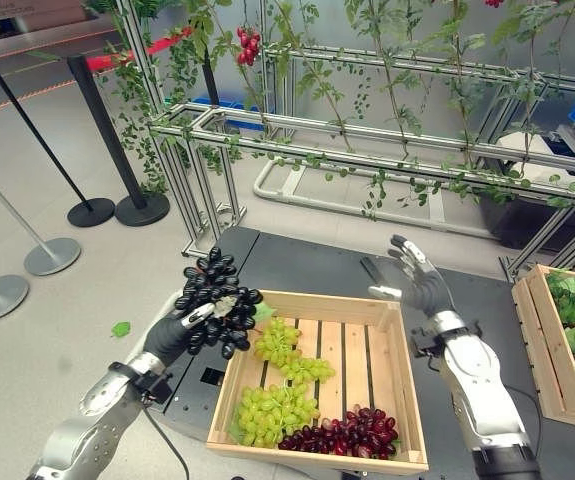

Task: Pick up the fruits from the basket on one side to the basket on the other side

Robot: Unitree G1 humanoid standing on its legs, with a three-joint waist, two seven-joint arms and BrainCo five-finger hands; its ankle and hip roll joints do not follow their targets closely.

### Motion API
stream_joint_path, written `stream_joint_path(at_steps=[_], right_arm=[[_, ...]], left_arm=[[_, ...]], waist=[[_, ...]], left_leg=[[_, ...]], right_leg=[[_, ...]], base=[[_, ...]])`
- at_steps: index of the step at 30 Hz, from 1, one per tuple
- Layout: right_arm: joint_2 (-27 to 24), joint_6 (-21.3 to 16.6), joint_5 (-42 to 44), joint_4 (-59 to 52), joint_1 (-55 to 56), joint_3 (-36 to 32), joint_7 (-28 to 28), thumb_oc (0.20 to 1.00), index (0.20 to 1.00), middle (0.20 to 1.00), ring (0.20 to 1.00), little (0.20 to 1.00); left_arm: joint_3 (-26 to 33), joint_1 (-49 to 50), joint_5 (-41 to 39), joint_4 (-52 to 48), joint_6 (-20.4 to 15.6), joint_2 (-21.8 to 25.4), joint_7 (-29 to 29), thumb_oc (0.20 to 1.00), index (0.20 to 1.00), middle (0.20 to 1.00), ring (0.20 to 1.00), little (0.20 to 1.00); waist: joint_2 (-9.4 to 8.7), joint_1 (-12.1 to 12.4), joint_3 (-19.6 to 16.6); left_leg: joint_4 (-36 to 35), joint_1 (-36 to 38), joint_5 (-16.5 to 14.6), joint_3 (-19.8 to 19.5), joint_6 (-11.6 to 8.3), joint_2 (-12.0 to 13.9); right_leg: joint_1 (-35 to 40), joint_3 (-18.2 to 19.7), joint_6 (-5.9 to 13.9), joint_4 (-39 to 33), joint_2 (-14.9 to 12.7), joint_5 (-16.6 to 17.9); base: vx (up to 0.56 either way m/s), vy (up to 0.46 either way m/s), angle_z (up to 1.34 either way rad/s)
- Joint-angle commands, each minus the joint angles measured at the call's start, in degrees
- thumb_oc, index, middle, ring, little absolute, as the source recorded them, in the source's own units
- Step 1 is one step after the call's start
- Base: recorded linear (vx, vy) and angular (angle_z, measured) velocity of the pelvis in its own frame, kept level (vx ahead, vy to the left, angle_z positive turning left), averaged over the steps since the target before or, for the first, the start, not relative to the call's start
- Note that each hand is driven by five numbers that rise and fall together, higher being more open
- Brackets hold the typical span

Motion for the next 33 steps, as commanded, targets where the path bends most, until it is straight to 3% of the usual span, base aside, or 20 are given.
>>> stream_joint_path(at_steps=[1, 2, 5, 10, 15, 16, 17, 19, 20, 21, 23, 24, 25, 27, 30, 32, 33], right_arm=[[1.40, -5.27, 5.21, -0.90, 0.88, -4.06, -0.99, 1.000, 1.000, 1.000, 1.000, 1.000], [1.45, -5.27, 5.23, -1.01, 1.06, -4.01, -0.99, 1.000, 1.000, 1.000, 1.000, 1.000], [4.55, -5.94, 1.67, -0.10, 8.71, -7.21, 0.23, 1.000, 1.000, 1.000, 1.000, 1.000], [5.83, -5.93, 2.48, 2.86, 9.76, -7.17, -0.29, 1.000, 1.000, 1.000, 1.000, 1.000], [5.39, -6.00, 1.46, 4.13, 8.97, -7.96, -0.77, 1.000, 1.000, 1.000, 1.000, 1.000], [5.42, -6.12, 0.48, 4.41, 8.84, -8.59, -0.78, 1.000, 1.000, 1.000, 1.000, 1.000], [5.45, -6.09, 0.44, 4.38, 8.76, -8.59, -0.79, 1.000, 1.000, 1.000, 1.000, 1.000], [5.59, -6.68, -1.35, 5.44, 6.45, -8.18, -2.29, 1.000, 1.000, 1.000, 1.000, 1.000], [5.59, -6.71, -1.35, 5.51, 6.30, -8.14, -2.31, 1.000, 1.000, 1.000, 1.000, 1.000], [5.49, -6.76, -1.21, 5.65, 5.63, -7.85, -2.37, 1.000, 1.000, 1.000, 1.000, 1.000], [5.66, -6.96, -1.48, 6.40, 4.99, -6.71, -2.95, 1.000, 1.000, 1.000, 1.000, 1.000], [5.66, -6.97, -1.48, 6.41, 4.98, -6.71, -2.95, 1.000, 1.000, 1.000, 1.000, 1.000], [5.88, -6.82, -1.91, 6.82, 5.67, -6.19, -2.65, 1.000, 1.000, 1.000, 1.000, 1.000], [6.01, -6.59, -2.85, 6.99, 6.65, -6.62, -2.56, 1.000, 1.000, 1.000, 1.000, 1.000], [5.54, -6.56, -3.54, 7.59, 6.72, -6.48, -3.41, 1.000, 1.000, 1.000, 1.000, 1.000], [5.10, -6.81, -2.91, 7.47, 6.43, -6.37, -3.88, 1.000, 1.000, 1.000, 1.000, 1.000], [4.97, -6.83, -2.62, 7.48, 6.30, -6.05, -3.82, 1.000, 1.000, 1.000, 1.000, 1.000]], left_arm=[[4.41, -1.54, -2.28, -3.49, -6.20, -1.04, -0.99, 0.200, 0.200, 0.200, 0.200, 0.200], [4.43, -1.40, -2.26, -3.52, -6.21, -1.03, -1.00, 0.200, 0.200, 0.200, 0.200, 0.200], [12.29, 4.99, 3.41, -1.31, -8.94, -6.19, 0.01, 0.200, 0.200, 0.200, 0.200, 0.200], [14.82, 6.10, 9.01, 1.11, -10.81, -7.31, 2.62, 0.200, 0.200, 0.200, 0.200, 0.200], [17.26, 5.70, 13.84, 0.98, -12.99, -7.02, 5.72, 0.200, 0.200, 0.200, 0.200, 0.200], [18.34, 4.81, 14.75, 1.37, -13.93, -6.98, 6.70, 0.200, 0.200, 0.200, 0.200, 0.200], [18.36, 4.68, 14.78, 1.48, -14.00, -6.97, 6.70, 0.200, 0.200, 0.200, 0.200, 0.200], [20.29, 3.25, 16.32, 1.85, -15.62, -6.53, 9.76, 0.200, 0.200, 0.200, 0.200, 0.200], [20.36, 3.16, 16.33, 1.88, -15.64, -6.52, 9.78, 0.200, 0.200, 0.200, 0.200, 0.200], [20.47, 2.75, 16.08, 1.97, -15.85, -6.40, 10.41, 0.200, 0.200, 0.200, 0.200, 0.200], [20.67, 1.97, 16.82, 2.14, -15.90, -6.45, 11.67, 0.200, 0.200, 0.200, 0.200, 0.200], [20.67, 1.96, 16.82, 2.14, -15.90, -6.46, 11.68, 0.200, 0.200, 0.200, 0.200, 0.200], [21.32, 3.16, 16.78, 1.18, -15.58, -7.50, 11.40, 0.200, 0.200, 0.200, 0.200, 0.200], [21.84, 3.24, 17.56, 1.16, -15.29, -7.73, 11.40, 0.200, 0.200, 0.200, 0.200, 0.200], [21.35, 2.31, 17.05, 2.04, -15.25, -7.69, 12.19, 0.200, 0.200, 0.200, 0.200, 0.200], [20.74, 1.19, 17.10, 2.69, -15.55, -7.13, 13.16, 0.200, 0.200, 0.200, 0.200, 0.200], [20.78, 0.88, 17.50, 2.69, -15.59, -7.07, 13.59, 0.200, 0.200, 0.200, 0.200, 0.200]], waist=[[0.05, -1.61, -0.27], [0.03, -1.58, -0.37], [0.76, -2.96, -0.40], [0.89, -3.35, -0.10], [0.99, -4.62, 2.16], [0.84, -5.69, 4.13], [0.81, -5.47, 4.10], [0.83, -5.90, 6.19], [0.71, -5.74, 6.04], [0.99, -5.21, 6.15], [1.27, -3.35, 5.60], [1.26, -3.34, 5.57], [1.46, -1.58, 4.70], [0.89, -0.47, 3.22], [-0.82, 1.20, 1.61], [-1.53, 2.01, 1.70], [-1.31, 2.34, 1.88]], left_leg=[[0.95, 0.86, -4.59, -1.13, 2.80, -2.80], [0.95, 0.90, -4.63, -1.06, 2.80, -2.78], [2.17, 1.31, -5.54, 1.02, 2.91, -2.70], [5.48, 1.08, -7.42, 3.24, 3.29, -3.33], [10.35, -0.87, -10.38, 7.01, 4.95, -5.03], [10.58, -2.01, -10.56, 9.21, 5.82, -5.59], [10.58, -2.14, -10.53, 9.47, 5.89, -5.62], [10.85, -6.19, -9.45, 13.42, 6.31, -5.36], [10.86, -6.57, -9.19, 13.67, 6.32, -5.40], [11.00, -7.93, -8.46, 14.37, 6.44, -4.57], [10.42, -9.61, -6.82, 16.17, 6.59, -3.88], [10.40, -9.64, -6.79, 16.18, 6.59, -3.88], [9.80, -9.97, -5.99, 17.50, 6.75, -2.74], [9.95, -10.96, -4.78, 18.28, 6.93, -2.63], [12.60, -14.44, -3.66, 18.70, 6.73, -2.94], [14.84, -17.82, -1.12, 18.07, 5.58, -1.47], [14.93, -18.92, 1.13, 18.27, 4.38, -0.02]], right_leg=[[1.99, -0.84, 1.44, 5.52, 0.10, -9.09], [1.99, -0.77, 1.44, 5.52, 0.11, -9.10], [1.98, 1.49, 1.60, 4.33, 0.25, -8.58], [1.85, 3.86, 1.98, 4.30, -0.22, -8.07], [-2.40, 8.46, 3.16, 8.73, -1.80, -7.20], [-6.15, 10.85, 4.79, 10.16, -2.83, -4.51], [-6.41, 11.13, 4.86, 10.18, -2.85, -4.38], [-12.47, 14.88, 8.62, 8.60, -5.85, 2.65], [-12.95, 15.18, 8.59, 8.56, -5.87, 2.97], [-14.11, 15.10, 7.72, 9.70, -5.05, 1.19], [-11.45, 10.17, 6.02, 13.40, -4.64, -3.91], [-11.52, 10.19, 6.01, 13.44, -4.64, -3.92], [-7.38, 6.78, 4.25, 18.61, -3.79, -10.61], [-2.28, 7.32, 3.58, 24.00, -1.28, -14.14], [4.69, 10.07, 3.51, 22.46, 1.34, -15.08], [6.64, 12.13, 1.02, 18.33, 2.91, -18.78], [6.84, 11.38, -0.18, 16.63, 3.30, -19.51]], base=[[0.00, 0.000, 0.00], [-0.01, 0.000, -0.05], [0.00, 0.009, -0.27], [-0.01, 0.067, -0.41], [-0.11, 0.167, -0.42], [-0.24, 0.224, -0.49], [-0.31, 0.234, -0.57], [-0.40, 0.170, -1.06], [-0.39, 0.111, -1.29], [-0.23, 0.063, -1.18], [-0.27, 0.070, -1.02], [-0.19, 0.022, -0.77], [-0.11, -0.009, -0.70], [-0.14, -0.077, -0.53], [-0.19, -0.187, -0.12], [-0.27, -0.288, -0.02], [-0.30, -0.344, 0.23]])
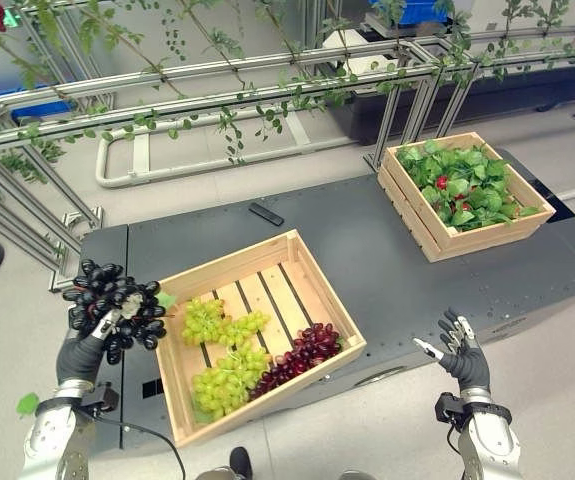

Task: Pick up the fruits from the basket on one side to the basket on the other side

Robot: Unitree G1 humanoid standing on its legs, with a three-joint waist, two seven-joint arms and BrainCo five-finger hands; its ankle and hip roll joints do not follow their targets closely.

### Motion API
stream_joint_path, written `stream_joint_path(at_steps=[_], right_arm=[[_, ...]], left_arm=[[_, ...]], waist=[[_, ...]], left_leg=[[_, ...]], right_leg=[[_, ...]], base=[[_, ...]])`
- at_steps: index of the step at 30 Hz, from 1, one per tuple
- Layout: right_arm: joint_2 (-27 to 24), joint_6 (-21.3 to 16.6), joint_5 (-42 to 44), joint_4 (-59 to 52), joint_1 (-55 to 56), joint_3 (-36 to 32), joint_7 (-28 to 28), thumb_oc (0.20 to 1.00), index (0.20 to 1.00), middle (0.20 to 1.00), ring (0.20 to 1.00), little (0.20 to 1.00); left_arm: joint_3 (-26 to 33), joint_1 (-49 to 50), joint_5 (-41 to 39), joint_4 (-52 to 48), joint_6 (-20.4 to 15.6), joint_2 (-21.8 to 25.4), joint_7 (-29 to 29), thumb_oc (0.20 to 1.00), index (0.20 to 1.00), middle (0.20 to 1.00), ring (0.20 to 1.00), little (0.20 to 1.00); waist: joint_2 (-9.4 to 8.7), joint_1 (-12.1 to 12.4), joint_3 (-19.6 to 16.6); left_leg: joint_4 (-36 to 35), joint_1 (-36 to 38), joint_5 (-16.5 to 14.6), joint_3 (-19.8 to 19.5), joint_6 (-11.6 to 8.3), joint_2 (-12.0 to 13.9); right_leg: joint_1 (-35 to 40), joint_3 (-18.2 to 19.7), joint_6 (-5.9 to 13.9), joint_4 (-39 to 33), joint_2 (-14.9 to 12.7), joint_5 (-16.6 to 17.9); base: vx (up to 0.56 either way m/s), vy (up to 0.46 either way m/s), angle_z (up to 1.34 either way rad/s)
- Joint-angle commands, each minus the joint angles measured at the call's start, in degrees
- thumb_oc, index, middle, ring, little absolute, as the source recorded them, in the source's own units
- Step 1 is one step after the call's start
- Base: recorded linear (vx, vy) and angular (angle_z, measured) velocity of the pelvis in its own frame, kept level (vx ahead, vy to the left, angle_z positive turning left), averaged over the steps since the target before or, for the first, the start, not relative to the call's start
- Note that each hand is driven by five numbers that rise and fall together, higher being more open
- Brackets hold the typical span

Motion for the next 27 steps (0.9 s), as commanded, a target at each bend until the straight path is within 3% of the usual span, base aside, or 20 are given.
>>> stream_joint_path(at_steps=[1, 3, 6, 9, 12, 13, 14, 16, 17, 19, 20, 21, 22, 24, 27], right_arm=[[-0.62, -3.35, 0.45, -2.73, -0.71, -0.14, -0.47, 1.000, 1.000, 1.000, 1.000, 1.000], [-1.88, -3.30, 0.94, -3.29, -0.58, -0.12, -0.37, 1.000, 1.000, 1.000, 1.000, 1.000], [-3.64, -3.59, 0.95, -4.88, 1.63, -1.32, -0.16, 1.000, 1.000, 1.000, 1.000, 1.000], [-5.21, -3.51, 0.31, -4.85, 2.82, -2.11, -0.30, 1.000, 1.000, 1.000, 1.000, 1.000], [-6.33, -3.30, -0.02, -4.44, 1.75, -2.06, -0.61, 1.000, 1.000, 1.000, 1.000, 1.000], [-6.87, -2.88, -0.46, -4.59, 2.27, -2.05, 0.14, 1.000, 1.000, 1.000, 1.000, 1.000], [-6.88, -2.87, -0.46, -4.61, 2.27, -2.03, 0.15, 1.000, 1.000, 1.000, 1.000, 1.000], [-6.39, -2.57, -0.63, -4.40, 2.63, -2.35, 0.14, 1.000, 1.000, 1.000, 1.000, 1.000], [-6.41, -2.58, -0.63, -4.40, 2.61, -2.36, 0.14, 1.000, 1.000, 1.000, 1.000, 1.000], [-5.99, -2.71, -0.83, -4.25, 2.38, -3.00, -0.50, 1.000, 1.000, 1.000, 1.000, 1.000], [-5.65, -3.22, -0.56, -4.33, 2.23, -3.64, -1.68, 1.000, 1.000, 1.000, 1.000, 1.000], [-5.66, -3.24, -0.56, -4.31, 2.20, -3.65, -1.69, 1.000, 1.000, 1.000, 1.000, 1.000], [-5.47, -3.68, -0.39, -4.57, 2.17, -4.03, -2.29, 1.000, 1.000, 1.000, 1.000, 1.000], [-5.38, -4.55, -1.41, -5.01, 2.36, -4.17, -4.00, 1.000, 1.000, 1.000, 1.000, 1.000], [-5.35, -4.50, -2.17, -5.25, 2.37, -3.70, -3.87, 1.000, 1.000, 1.000, 1.000, 1.000]], left_arm=[[2.10, -0.53, 0.87, -5.40, -5.60, 4.62, 1.24, 0.200, 0.200, 0.200, 0.200, 0.200], [2.38, -0.16, 0.65, -5.64, -5.47, 3.81, 1.52, 0.200, 0.200, 0.200, 0.200, 0.200], [1.78, 0.50, 0.37, -5.30, -5.35, 1.75, 1.49, 0.200, 0.200, 0.200, 0.200, 0.200], [-0.11, 0.52, -0.52, -3.66, -4.80, 0.12, 1.12, 0.200, 0.200, 0.200, 0.200, 0.200], [-0.01, 1.27, -0.26, -4.29, -4.98, 0.29, 0.55, 0.200, 0.200, 0.200, 0.200, 0.200], [1.15, 2.94, -0.24, -5.06, -5.00, -0.08, -0.02, 0.200, 0.200, 0.200, 0.200, 0.200], [1.19, 3.00, -0.24, -5.14, -4.96, -0.11, -0.02, 0.200, 0.200, 0.200, 0.200, 0.200], [1.79, 3.41, -0.01, -5.61, -4.93, -0.45, -0.07, 0.200, 0.200, 0.200, 0.200, 0.200], [1.80, 3.40, -0.01, -5.65, -4.91, -0.48, -0.06, 0.200, 0.200, 0.200, 0.200, 0.200], [1.50, 2.79, -0.09, -5.39, -4.84, -0.51, -0.29, 0.200, 0.200, 0.200, 0.200, 0.200], [0.52, 1.45, -0.15, -5.29, -4.87, 0.08, -0.19, 0.200, 0.200, 0.200, 0.200, 0.200], [0.50, 1.40, -0.15, -5.26, -4.88, 0.08, -0.18, 0.200, 0.200, 0.200, 0.200, 0.200], [-0.29, 0.41, -0.15, -5.10, -4.90, 0.56, -0.17, 0.200, 0.200, 0.200, 0.200, 0.200], [-2.28, -1.57, -0.34, -5.29, -5.09, 1.61, -0.20, 0.200, 0.200, 0.200, 0.200, 0.200], [-3.21, -2.18, 0.47, -6.03, -5.19, 3.07, -0.69, 0.200, 0.200, 0.200, 0.200, 0.200]], waist=[[-1.13, 0.40, -3.13], [-0.16, 0.82, -2.07], [2.80, 0.17, 0.51], [3.95, -1.14, 2.27], [3.07, -1.83, 3.02], [2.20, -1.99, 2.77], [2.35, -2.16, 2.59], [2.89, -2.77, 1.32], [2.90, -2.86, 1.27], [3.87, -3.83, 0.37], [4.62, -5.20, 0.17], [4.63, -5.32, 0.22], [5.16, -6.16, -0.05], [5.42, -7.39, -0.05], [5.36, -6.75, -0.02]], left_leg=[[-7.21, -7.21, 6.87, 0.18, -0.65, -4.74], [-8.24, -8.30, 10.46, -1.46, -2.68, -2.85], [-14.01, -6.52, 15.81, -5.20, -6.28, -0.58], [-17.92, -4.84, 16.12, -5.04, -7.47, -0.33], [-8.82, -3.10, 11.73, -5.60, -6.13, -2.15], [-1.30, -2.11, 5.64, -7.19, -4.73, -4.24], [-0.91, -2.60, 5.57, -7.38, -4.66, -4.15], [2.48, 1.99, -0.10, -5.93, -4.14, -4.64], [2.26, 1.90, 0.20, -5.98, -4.08, -4.71], [0.83, 6.11, -1.37, -3.16, -4.51, -3.05], [-0.83, 8.96, -2.19, 0.25, -5.31, -1.05], [-0.85, 8.97, -2.17, 0.11, -5.33, -1.06], [-1.20, 10.49, -3.34, 2.63, -6.39, 1.11], [-2.04, 11.32, -1.53, 10.64, -7.40, 5.93], [-2.31, 11.97, -2.51, 12.24, -7.19, 6.16]], right_leg=[[4.82, 0.41, -2.90, -2.58, 1.36, -1.23], [5.68, -0.22, -4.22, -6.07, 3.15, -1.90], [7.07, -0.72, -5.80, -9.54, 6.15, 0.04], [8.62, -2.92, -5.98, -13.72, 6.75, 2.60], [6.34, -5.19, -5.74, -13.89, 5.17, 5.19], [5.09, -6.07, -5.86, -13.56, 3.81, 6.00], [4.85, -6.23, -5.85, -13.54, 3.95, 6.09], [3.51, -9.30, -5.47, -13.64, 3.03, 6.27], [3.36, -9.40, -5.47, -13.64, 3.00, 6.43], [2.10, -12.91, -4.97, -13.53, 2.19, 6.90], [0.89, -16.74, -4.84, -13.03, 0.82, 7.76], [0.95, -16.88, -4.83, -13.01, 0.83, 7.72], [1.02, -18.94, -4.55, -12.30, 0.37, 6.80], [0.85, -26.37, -4.63, -10.13, -1.96, 7.06], [0.65, -29.91, -4.52, -8.36, -3.15, 7.72]], base=[[-0.33, -0.357, 0.07], [-0.36, -0.374, 0.03], [-0.32, -0.347, 0.29], [-0.33, -0.278, 0.49], [-0.31, -0.165, 0.58], [-0.28, -0.144, 0.23], [-0.28, -0.131, 0.27], [-0.19, -0.065, 0.41], [-0.15, -0.018, 0.89], [-0.16, 0.068, 0.92], [-0.17, 0.091, 0.89], [-0.13, 0.099, 1.23], [-0.08, 0.104, 1.43], [-0.17, 0.167, 1.65], [-0.12, 0.172, 1.50]])
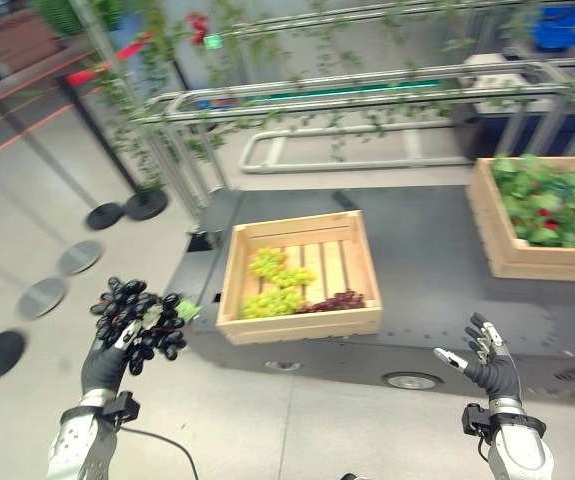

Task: Pick up the fruits from the basket on one side to the basket on the other side

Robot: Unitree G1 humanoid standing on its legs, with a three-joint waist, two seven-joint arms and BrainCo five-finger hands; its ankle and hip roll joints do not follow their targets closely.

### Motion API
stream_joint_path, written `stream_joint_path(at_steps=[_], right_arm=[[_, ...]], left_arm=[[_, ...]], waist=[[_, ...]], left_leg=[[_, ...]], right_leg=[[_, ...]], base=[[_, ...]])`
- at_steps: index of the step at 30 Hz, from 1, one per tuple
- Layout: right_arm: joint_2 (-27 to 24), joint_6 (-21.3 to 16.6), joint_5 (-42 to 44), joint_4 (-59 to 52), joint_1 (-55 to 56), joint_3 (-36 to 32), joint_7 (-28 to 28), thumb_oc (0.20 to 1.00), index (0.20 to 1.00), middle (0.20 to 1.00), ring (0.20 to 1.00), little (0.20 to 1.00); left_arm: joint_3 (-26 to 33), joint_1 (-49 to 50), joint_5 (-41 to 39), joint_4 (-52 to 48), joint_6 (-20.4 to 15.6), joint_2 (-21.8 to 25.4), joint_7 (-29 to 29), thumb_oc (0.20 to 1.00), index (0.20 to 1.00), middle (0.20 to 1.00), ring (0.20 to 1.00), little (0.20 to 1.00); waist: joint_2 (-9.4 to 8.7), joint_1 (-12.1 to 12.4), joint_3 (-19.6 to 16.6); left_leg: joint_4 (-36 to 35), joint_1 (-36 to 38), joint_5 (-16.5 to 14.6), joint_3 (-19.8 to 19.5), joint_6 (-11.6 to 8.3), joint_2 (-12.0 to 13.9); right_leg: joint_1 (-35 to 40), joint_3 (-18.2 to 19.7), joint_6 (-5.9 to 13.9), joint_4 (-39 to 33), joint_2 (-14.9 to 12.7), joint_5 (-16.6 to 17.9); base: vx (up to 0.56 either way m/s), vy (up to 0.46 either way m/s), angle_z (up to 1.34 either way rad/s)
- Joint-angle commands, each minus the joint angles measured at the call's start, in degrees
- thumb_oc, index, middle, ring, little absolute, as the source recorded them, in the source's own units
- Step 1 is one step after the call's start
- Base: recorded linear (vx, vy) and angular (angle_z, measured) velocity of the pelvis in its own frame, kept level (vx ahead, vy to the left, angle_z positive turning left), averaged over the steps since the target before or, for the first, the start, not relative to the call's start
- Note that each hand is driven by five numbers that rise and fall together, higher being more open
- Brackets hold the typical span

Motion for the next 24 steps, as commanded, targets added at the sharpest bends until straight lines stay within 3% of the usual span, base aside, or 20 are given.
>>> stream_joint_path(at_steps=[1, 4, 7, 8, 9, 12, 13, 14, 15, 16, 18, 20, 21, 22, 23, 24], right_arm=[[-0.67, -4.27, -1.76, -2.76, -3.50, -1.13, -0.48, 1.000, 1.000, 1.000, 1.000, 1.000], [0.05, -3.94, -1.89, -4.02, -3.53, -0.19, 0.78, 1.000, 1.000, 1.000, 1.000, 1.000], [0.85, -3.59, -2.46, -4.55, -5.20, 1.72, 1.05, 1.000, 1.000, 1.000, 1.000, 1.000], [1.29, -3.47, -2.89, -4.68, -6.51, 3.70, 1.17, 1.000, 1.000, 1.000, 1.000, 1.000], [1.38, -3.48, -2.96, -4.60, -6.64, 3.78, 1.12, 1.000, 1.000, 1.000, 1.000, 1.000], [2.61, -3.82, -3.55, -6.21, -8.28, 6.90, 1.62, 1.000, 1.000, 1.000, 1.000, 1.000], [2.97, -4.35, -3.52, -7.51, -9.12, 7.75, 1.62, 1.000, 1.000, 1.000, 1.000, 1.000], [2.76, -4.59, -3.60, -8.52, -10.17, 8.72, 1.88, 1.000, 1.000, 1.000, 1.000, 1.000], [2.54, -4.93, -3.02, -9.18, -10.79, 9.33, 2.24, 1.000, 1.000, 1.000, 1.000, 1.000], [2.16, -5.38, -2.29, -10.08, -11.09, 10.06, 2.92, 1.000, 1.000, 1.000, 1.000, 1.000], [1.83, -6.10, -1.45, -12.26, -10.59, 10.81, 3.87, 1.000, 1.000, 1.000, 1.000, 1.000], [2.07, -6.30, -0.05, -14.67, -10.68, 10.79, 4.92, 1.000, 1.000, 1.000, 1.000, 1.000], [2.70, -6.53, 0.96, -15.37, -11.21, 11.00, 4.94, 1.000, 1.000, 1.000, 1.000, 1.000], [2.75, -6.54, 0.98, -15.35, -11.27, 10.96, 4.95, 1.000, 1.000, 1.000, 1.000, 1.000], [2.45, -6.69, 1.58, -16.31, -12.42, 11.99, 4.68, 1.000, 1.000, 1.000, 1.000, 1.000], [2.67, -7.00, 1.71, -16.35, -12.77, 12.32, 4.51, 1.000, 1.000, 1.000, 1.000, 1.000]], left_arm=[[3.28, -1.45, 1.18, -7.53, -5.40, 7.73, -0.17, 0.200, 0.200, 0.200, 0.200, 0.200], [4.44, -0.63, 1.42, -9.13, -5.45, 8.61, -0.12, 0.200, 0.200, 0.200, 0.200, 0.200], [5.70, -0.58, 2.49, -11.75, -5.57, 10.09, 0.82, 0.200, 0.200, 0.200, 0.200, 0.200], [6.35, -0.53, 3.12, -13.55, -5.73, 11.24, 1.33, 0.200, 0.200, 0.200, 0.200, 0.200], [6.46, -0.46, 3.16, -13.76, -5.60, 11.27, 1.39, 0.200, 0.200, 0.200, 0.200, 0.200], [6.38, -0.81, 3.17, -16.28, -6.05, 12.03, 2.32, 0.200, 0.200, 0.200, 0.200, 0.200], [5.37, -1.47, 3.76, -16.57, -6.23, 12.34, 2.69, 0.200, 0.200, 0.200, 0.200, 0.200], [4.21, -2.34, 3.79, -16.54, -6.48, 12.69, 2.70, 0.200, 0.200, 0.200, 0.200, 0.200], [2.29, -4.25, 3.62, -15.90, -6.75, 12.79, 2.85, 0.200, 0.200, 0.200, 0.200, 0.200], [0.43, -5.60, 3.35, -15.36, -6.78, 12.62, 2.71, 0.200, 0.200, 0.200, 0.200, 0.200], [-1.24, -5.73, 3.34, -16.11, -6.55, 12.59, 1.21, 0.200, 0.200, 0.200, 0.200, 0.200], [-2.51, -5.90, 3.31, -16.75, -6.51, 12.91, 0.23, 0.200, 0.200, 0.200, 0.200, 0.200], [-3.76, -7.06, 3.47, -16.08, -6.42, 13.13, 0.06, 0.200, 0.200, 0.200, 0.200, 0.200], [-3.78, -7.17, 3.47, -16.00, -6.45, 13.18, 0.08, 0.200, 0.200, 0.200, 0.200, 0.200], [-6.43, -8.75, 3.98, -14.74, -6.22, 13.28, -0.12, 0.200, 0.200, 0.200, 0.200, 0.200], [-6.86, -8.86, 4.38, -14.55, -6.33, 13.47, -0.15, 0.200, 0.200, 0.200, 0.200, 0.200]], waist=[[-1.41, 2.90, -1.96], [-2.34, 4.28, -2.42], [-3.41, 6.17, -2.75], [-3.55, 7.47, -2.39], [-3.82, 7.27, -2.34], [-3.82, 8.22, -0.70], [-3.57, 8.38, -0.61], [-3.04, 7.83, -0.64], [-2.84, 7.12, -1.41], [-3.04, 6.57, -1.48], [-3.51, 6.71, -1.53], [-4.27, 6.04, -2.17], [-4.97, 5.10, -2.54], [-5.03, 5.07, -2.61], [-5.90, 5.04, -3.02], [-6.03, 4.92, -3.55]], left_leg=[[0.85, -3.16, -2.64, -1.42, 3.06, -0.10], [0.33, -3.34, -4.20, -3.17, 4.73, -2.19], [-0.10, -4.89, -5.80, -5.53, 7.13, -5.79], [-0.85, -4.86, -6.83, -6.88, 8.86, -7.97], [-0.97, -4.82, -6.94, -6.96, 9.15, -8.42], [-2.01, -3.50, -8.61, -10.52, 11.74, -12.79], [-1.65, -3.93, -8.82, -12.60, 12.77, -14.04], [-3.27, -3.83, -7.20, -14.30, 13.51, -14.82], [-5.38, -3.50, -6.02, -16.94, 13.36, -15.83], [-6.21, -2.82, -5.76, -19.85, 13.22, -16.99], [-6.72, -3.16, -5.26, -24.63, 12.84, -18.09], [-6.56, -4.01, -4.85, -29.24, 12.94, -19.20], [-5.91, -4.13, -4.86, -33.18, 13.26, -20.60], [-5.92, -4.37, -4.64, -33.23, 13.26, -20.64], [-6.04, -4.77, -3.66, -37.92, 13.08, -22.24], [-6.06, -4.99, -3.28, -39.84, 13.11, -22.52]], right_leg=[[-0.24, 7.98, 6.29, -0.03, -2.95, -0.38], [-0.28, 6.69, 7.39, 0.81, -5.05, 1.23], [-1.79, 5.00, 9.10, 5.13, -9.03, 2.67], [-3.14, 4.35, 10.62, 10.96, -12.24, 3.37], [-3.41, 4.39, 10.98, 11.88, -12.98, 3.15], [-6.47, 8.67, 14.42, 22.93, -18.77, 6.83], [-8.12, 13.22, 14.67, 25.14, -17.73, 6.34], [-10.80, 17.05, 12.81, 25.96, -14.59, 5.13], [-14.22, 23.20, 12.12, 25.69, -9.76, 3.26], [-15.89, 27.49, 11.85, 23.83, -6.85, 1.60], [-14.39, 28.58, 10.46, 17.49, -6.32, 0.75], [-15.56, 35.30, 10.73, 13.06, -3.52, 1.06], [-15.90, 43.52, 11.02, 11.20, 0.31, 0.62], [-15.98, 43.48, 11.02, 10.92, 0.26, 0.92], [-14.05, 48.92, 11.14, 8.73, 2.74, 1.54], [-13.42, 51.19, 10.74, 9.46, 4.28, 0.61]], base=[[-0.06, 0.206, 1.32], [-0.03, 0.264, 1.35], [-0.01, 0.415, 0.93], [0.03, 0.408, 0.61], [0.04, 0.446, 0.86], [0.04, 0.368, 0.89], [-0.08, 0.357, 1.16], [-0.07, 0.268, 1.19], [0.00, 0.183, 0.96], [0.10, 0.080, 1.23], [0.07, -0.045, 1.56], [0.09, -0.111, 1.52], [0.08, -0.071, 1.59], [0.01, -0.122, 1.58], [-0.04, -0.105, 1.67], [0.02, -0.221, 1.88]])
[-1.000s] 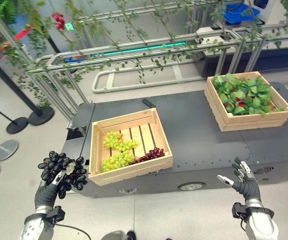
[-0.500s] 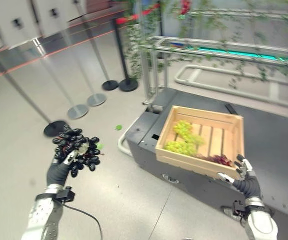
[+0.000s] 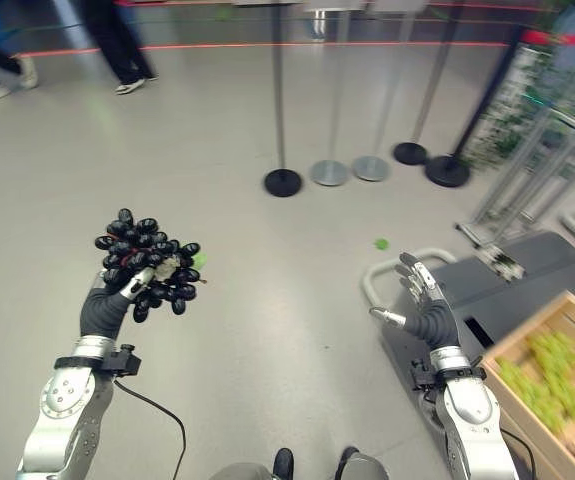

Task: Pick up the fruits from the basket on one side to the basket on the other side

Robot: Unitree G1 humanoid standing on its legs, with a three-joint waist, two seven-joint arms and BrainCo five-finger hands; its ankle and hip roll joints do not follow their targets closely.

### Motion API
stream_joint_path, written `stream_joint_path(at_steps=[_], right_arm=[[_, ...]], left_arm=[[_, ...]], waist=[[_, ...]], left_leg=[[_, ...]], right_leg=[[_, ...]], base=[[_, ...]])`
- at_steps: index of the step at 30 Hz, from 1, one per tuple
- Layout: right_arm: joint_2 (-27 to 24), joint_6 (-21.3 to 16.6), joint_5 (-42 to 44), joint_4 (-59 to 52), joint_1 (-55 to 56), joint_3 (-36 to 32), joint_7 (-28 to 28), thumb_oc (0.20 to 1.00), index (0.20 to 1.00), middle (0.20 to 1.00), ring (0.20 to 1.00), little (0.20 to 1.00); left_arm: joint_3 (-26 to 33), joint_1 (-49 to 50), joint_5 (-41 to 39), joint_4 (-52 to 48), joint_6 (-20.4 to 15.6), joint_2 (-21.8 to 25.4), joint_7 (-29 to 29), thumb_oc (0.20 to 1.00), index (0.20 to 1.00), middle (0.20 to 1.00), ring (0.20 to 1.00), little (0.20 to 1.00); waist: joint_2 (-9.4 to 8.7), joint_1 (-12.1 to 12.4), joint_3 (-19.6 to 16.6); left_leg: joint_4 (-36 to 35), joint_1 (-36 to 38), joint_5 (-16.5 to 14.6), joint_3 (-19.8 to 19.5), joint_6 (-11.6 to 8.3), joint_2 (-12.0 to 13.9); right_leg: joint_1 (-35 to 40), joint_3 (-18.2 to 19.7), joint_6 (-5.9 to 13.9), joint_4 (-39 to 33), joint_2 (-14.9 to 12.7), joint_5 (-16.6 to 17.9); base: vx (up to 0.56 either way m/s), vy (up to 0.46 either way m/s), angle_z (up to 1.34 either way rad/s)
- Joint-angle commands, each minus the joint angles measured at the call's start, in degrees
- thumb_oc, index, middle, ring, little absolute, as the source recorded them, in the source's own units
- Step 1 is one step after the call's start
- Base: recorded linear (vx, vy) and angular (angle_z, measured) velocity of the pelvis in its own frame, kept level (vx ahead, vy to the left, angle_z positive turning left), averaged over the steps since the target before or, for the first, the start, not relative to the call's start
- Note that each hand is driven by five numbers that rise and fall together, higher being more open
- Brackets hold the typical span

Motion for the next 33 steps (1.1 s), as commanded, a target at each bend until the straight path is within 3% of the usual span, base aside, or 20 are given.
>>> stream_joint_path(at_steps=[1, 2, 3, 5, 6, 7, 10, 12, 13, 14, 15, 16, 18, 21, 22, 26, 27, 28, 30, 33], right_arm=[[0.01, -5.10, 4.09, -2.37, -4.40, 0.45, 0.21, 1.000, 1.000, 1.000, 1.000, 1.000], [0.01, -5.14, 4.14, -2.34, -4.35, 0.45, 0.25, 1.000, 1.000, 1.000, 1.000, 1.000], [-0.38, -5.92, 5.27, -4.06, -4.00, 0.39, 1.55, 1.000, 1.000, 1.000, 1.000, 1.000], [-0.69, -6.16, 5.21, -4.42, -4.21, 0.41, 1.61, 1.000, 1.000, 1.000, 1.000, 1.000], [-0.98, -6.49, 7.24, -4.06, -5.50, 1.48, 1.00, 1.000, 1.000, 1.000, 1.000, 1.000], [-1.02, -6.55, 7.29, -3.98, -5.59, 1.46, 1.01, 1.000, 1.000, 1.000, 1.000, 1.000], [-2.36, -7.01, 6.51, -5.04, -6.87, 0.08, 0.29, 1.000, 1.000, 1.000, 1.000, 1.000], [-3.01, -7.38, 5.71, -5.07, -8.07, -0.44, -0.78, 1.000, 1.000, 1.000, 1.000, 1.000], [-3.65, -7.83, 4.65, -4.77, -8.48, -0.29, -2.06, 1.000, 1.000, 1.000, 1.000, 1.000], [-3.68, -7.85, 4.62, -4.73, -8.55, -0.27, -2.10, 1.000, 1.000, 1.000, 1.000, 1.000], [-3.90, -7.84, 3.89, -4.58, -8.63, -0.02, -2.56, 1.000, 1.000, 1.000, 1.000, 1.000], [-4.08, -7.64, 3.16, -4.33, -8.43, 0.14, -2.83, 1.000, 1.000, 1.000, 1.000, 1.000], [-4.69, -7.22, 1.91, -4.70, -8.04, 0.17, -2.20, 1.000, 1.000, 1.000, 1.000, 1.000], [-4.11, -6.66, 2.67, -3.96, -7.06, 0.44, -1.37, 1.000, 1.000, 1.000, 1.000, 1.000], [-3.71, -6.23, 2.80, -3.46, -5.86, 0.21, -0.79, 1.000, 1.000, 1.000, 1.000, 1.000], [-3.41, -5.86, 1.53, -2.68, -3.99, -1.37, -0.91, 1.000, 1.000, 1.000, 1.000, 1.000], [-3.02, -5.84, 1.60, -1.40, -2.81, -2.38, -1.79, 1.000, 1.000, 1.000, 1.000, 1.000], [-3.06, -5.95, 1.60, -1.25, -2.89, -2.37, -1.83, 1.000, 1.000, 1.000, 1.000, 1.000], [-2.92, -5.70, 1.32, 0.19, -2.40, -2.55, -3.07, 1.000, 1.000, 1.000, 1.000, 1.000], [-2.94, -4.34, 0.32, 2.08, -1.83, -2.03, -2.51, 1.000, 1.000, 1.000, 1.000, 1.000]], left_arm=[[-2.99, -3.33, 2.18, -5.05, -5.42, 3.62, -1.20, 0.200, 0.200, 0.200, 0.200, 0.200], [-2.99, -3.24, 2.16, -5.13, -5.38, 3.64, -1.20, 0.200, 0.200, 0.200, 0.200, 0.200], [-3.45, -3.18, 2.20, -5.55, -5.71, 3.76, -2.03, 0.200, 0.200, 0.200, 0.200, 0.200], [-3.57, -3.03, 2.17, -5.53, -5.87, 3.29, -1.83, 0.200, 0.200, 0.200, 0.200, 0.200], [-3.51, -2.81, 0.57, -5.12, -6.23, 2.33, -0.90, 0.200, 0.200, 0.200, 0.200, 0.200], [-3.49, -2.85, 0.55, -5.15, -6.21, 2.32, -0.90, 0.200, 0.200, 0.200, 0.200, 0.200], [-3.78, -2.39, -0.21, -5.05, -6.18, 1.86, -1.18, 0.200, 0.200, 0.200, 0.200, 0.200], [-4.14, -2.14, -0.99, -4.26, -6.19, 0.66, -0.97, 0.200, 0.200, 0.200, 0.200, 0.200], [-4.53, -2.19, -1.39, -3.17, -6.18, -0.44, -0.73, 0.200, 0.200, 0.200, 0.200, 0.200], [-4.51, -2.23, -1.39, -3.17, -6.18, -0.47, -0.73, 0.200, 0.200, 0.200, 0.200, 0.200], [-4.75, -2.26, -1.32, -2.50, -6.11, -0.70, -0.56, 0.200, 0.200, 0.200, 0.200, 0.200], [-4.81, -2.20, -1.35, -2.17, -6.18, -0.64, -0.63, 0.200, 0.200, 0.200, 0.200, 0.200], [-4.29, -1.70, -1.44, -2.50, -6.53, -0.17, -1.20, 0.200, 0.200, 0.200, 0.200, 0.200], [-2.88, 0.01, -1.77, -3.08, -6.45, -0.40, -1.47, 0.200, 0.200, 0.200, 0.200, 0.200], [-1.31, 1.56, -1.71, -3.24, -6.32, -0.84, -1.41, 0.200, 0.200, 0.200, 0.200, 0.200], [0.53, 3.14, -1.43, -3.35, -5.92, -1.12, -1.30, 0.200, 0.200, 0.200, 0.200, 0.200], [0.79, 2.99, -1.23, -2.83, -5.72, -1.02, -0.90, 0.200, 0.200, 0.200, 0.200, 0.200], [0.76, 2.95, -1.21, -2.83, -5.70, -1.03, -0.85, 0.200, 0.200, 0.200, 0.200, 0.200], [0.36, 2.44, -1.19, -2.31, -5.39, -0.89, -0.65, 0.200, 0.200, 0.200, 0.200, 0.200], [1.01, 3.74, -0.98, -1.99, -5.29, -0.60, -1.01, 0.200, 0.200, 0.200, 0.200, 0.200]], waist=[[-2.26, -1.54, -5.26], [-2.30, -1.67, -5.33], [-3.04, -0.57, -5.53], [-2.96, -0.33, -5.67], [-2.32, 1.39, -5.46], [-2.22, 1.11, -5.56], [-1.00, 2.17, -4.55], [-0.22, 2.44, -3.06], [0.00, 1.48, -2.08], [0.08, 1.48, -2.10], [0.06, 1.31, -1.77], [-0.07, 1.60, -1.51], [-0.11, 2.17, -1.68], [-1.02, 2.33, -2.45], [-1.26, 2.63, -3.15], [-0.78, 2.54, -4.73], [-0.31, 1.99, -4.82], [-0.30, 1.85, -4.90], [-0.11, 1.08, -4.62], [-0.08, 2.05, -5.02]], left_leg=[[-1.06, 1.15, -2.81, -7.69, -4.58, -0.19], [-1.08, 1.15, -2.82, -7.85, -4.62, -0.22], [-0.51, 0.23, -1.99, -12.65, -5.69, -1.54], [-1.15, -0.57, -0.80, -14.51, -6.71, -1.51], [-2.48, -2.24, 1.28, -16.78, -9.01, -0.25], [-2.68, -2.46, 1.66, -17.12, -9.14, -0.22], [-3.82, -5.88, 4.73, -17.49, -11.26, 2.10], [-4.73, -8.63, 6.58, -11.47, -11.77, 4.45], [-7.51, -11.21, 6.64, 1.54, -11.67, 7.88], [-7.58, -11.32, 6.86, 1.54, -11.66, 7.92], [-7.66, -12.12, 7.18, 8.38, -11.61, 9.85], [-6.72, -11.84, 7.12, 10.53, -12.01, 11.01], [-2.52, -10.64, 6.76, 10.13, -12.30, 11.91], [1.51, -8.51, 3.16, 11.01, -12.42, 12.65], [0.85, -5.36, 1.33, 12.75, -12.72, 14.97], [-4.04, -1.52, 1.21, 15.90, -14.45, 18.56], [-6.22, -2.18, 4.10, 22.01, -15.35, 20.97], [-6.55, -2.21, 4.42, 21.88, -15.39, 20.92], [-7.27, -3.03, 5.97, 28.66, -15.75, 23.02], [-7.05, -2.34, 4.81, 28.42, -15.06, 21.50]], right_leg=[[4.59, 10.72, 0.73, -3.10, 4.85, -0.01], [4.55, 10.59, 0.66, -2.97, 4.82, -0.14], [7.10, 13.23, -1.33, -5.51, 5.78, -1.68], [7.42, 10.93, -1.64, -7.25, 5.35, -1.11], [8.25, 5.89, -2.14, -10.10, 5.04, -0.64], [8.14, 5.61, -2.10, -10.40, 5.04, -0.25], [9.49, -0.54, -3.10, -13.20, 5.18, -0.63], [10.83, -4.96, -3.33, -14.45, 4.44, -1.43], [11.90, -10.30, -2.59, -16.17, 2.93, -1.03], [11.79, -10.30, -2.56, -16.26, 2.97, -0.83], [11.87, -13.06, -2.04, -16.67, 2.01, -0.33], [12.21, -14.68, -1.95, -17.01, 1.18, -0.32], [12.52, -18.39, -2.62, -17.54, 0.05, 0.54], [13.14, -22.86, -3.48, -18.18, -1.34, 0.23], [13.74, -25.29, -3.75, -18.18, -1.78, -0.22], [15.64, -29.50, -3.24, -18.24, -1.99, -1.27], [16.39, -33.22, -2.84, -18.23, -2.60, -0.61], [16.35, -33.41, -2.82, -18.31, -2.59, -0.53], [16.14, -35.99, -2.12, -18.54, -3.69, 0.68], [16.83, -37.19, -0.35, -18.94, -5.81, 2.99]], base=[[0.05, -0.157, 1.81], [0.01, -0.267, 2.29], [-0.10, -0.234, 2.11], [-0.14, -0.267, 1.77], [-0.13, -0.222, 1.46], [-0.23, -0.418, 1.62], [-0.15, -0.211, 1.47], [-0.21, -0.176, 1.60], [-0.18, -0.078, 1.77], [-0.19, -0.071, 2.51], [-0.12, -0.034, 1.98], [-0.19, -0.063, 1.59], [-0.19, -0.059, 0.73], [-0.09, -0.008, 1.23], [0.00, 0.042, 1.12], [0.09, 0.080, 1.23], [-0.01, 0.125, 2.00], [-0.02, 0.213, 2.06], [-0.02, 0.179, 1.44], [0.11, 0.358, 0.80]])
